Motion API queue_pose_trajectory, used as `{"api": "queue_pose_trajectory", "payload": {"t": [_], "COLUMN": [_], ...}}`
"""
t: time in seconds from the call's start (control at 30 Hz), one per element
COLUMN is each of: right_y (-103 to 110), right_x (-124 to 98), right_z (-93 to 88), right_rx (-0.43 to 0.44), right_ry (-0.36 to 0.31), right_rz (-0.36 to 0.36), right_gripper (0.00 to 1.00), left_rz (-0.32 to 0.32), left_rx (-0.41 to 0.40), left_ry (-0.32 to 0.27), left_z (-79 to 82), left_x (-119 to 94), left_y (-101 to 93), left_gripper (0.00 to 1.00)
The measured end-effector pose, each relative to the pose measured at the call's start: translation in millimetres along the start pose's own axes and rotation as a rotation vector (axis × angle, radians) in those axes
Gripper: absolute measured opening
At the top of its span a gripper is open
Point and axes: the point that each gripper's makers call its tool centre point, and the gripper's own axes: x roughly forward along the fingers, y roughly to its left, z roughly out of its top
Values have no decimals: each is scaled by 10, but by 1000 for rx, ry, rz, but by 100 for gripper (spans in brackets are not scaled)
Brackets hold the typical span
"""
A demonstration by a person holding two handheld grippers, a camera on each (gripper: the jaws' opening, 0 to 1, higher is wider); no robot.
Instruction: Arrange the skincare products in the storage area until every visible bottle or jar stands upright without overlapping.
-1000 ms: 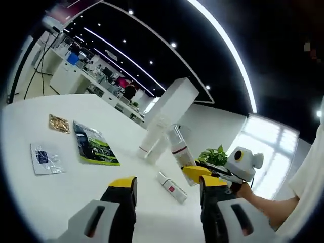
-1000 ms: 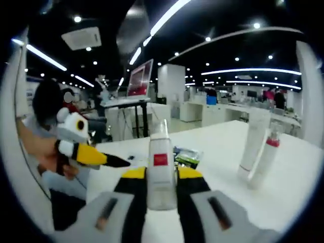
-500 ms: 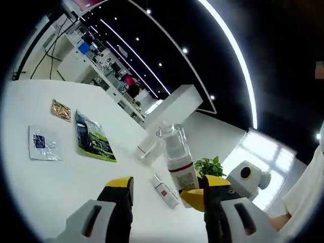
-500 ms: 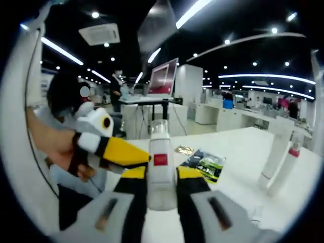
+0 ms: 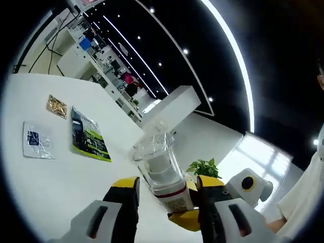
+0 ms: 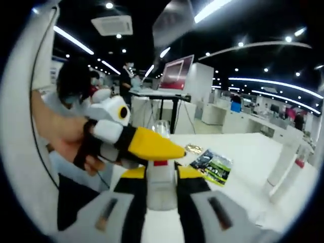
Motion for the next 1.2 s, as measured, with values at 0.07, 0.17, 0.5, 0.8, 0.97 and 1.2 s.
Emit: {"api": "queue_pose_trajectory", "payload": {"t": [0.07,0.17,0.5,0.8,0.97,1.2], "right_y": [35,95,184,251,265,250], "right_x": [16,46,90,100,92,106], "right_z": [-2,-21,-35,-82,-147,-233], "right_rx": [1,-5,-18,8,14,31], "right_ry": [-3,0,-13,-24,-8,18], "right_rz": [9,23,45,54,49,36], "right_gripper": [19,19,19,19,19,20], "left_rz": [-1,-2,20,26,24,43], "left_rx": [2,1,-10,-47,-2,73], "left_ry": [3,0,-38,-81,-70,-13], "left_z": [-2,3,18,32,0,-69], "left_x": [-5,-19,-101,-155,-128,-83], "left_y": [-4,-9,41,-12,-60,-35], "left_gripper": [43,40,32,27,25,25]}}
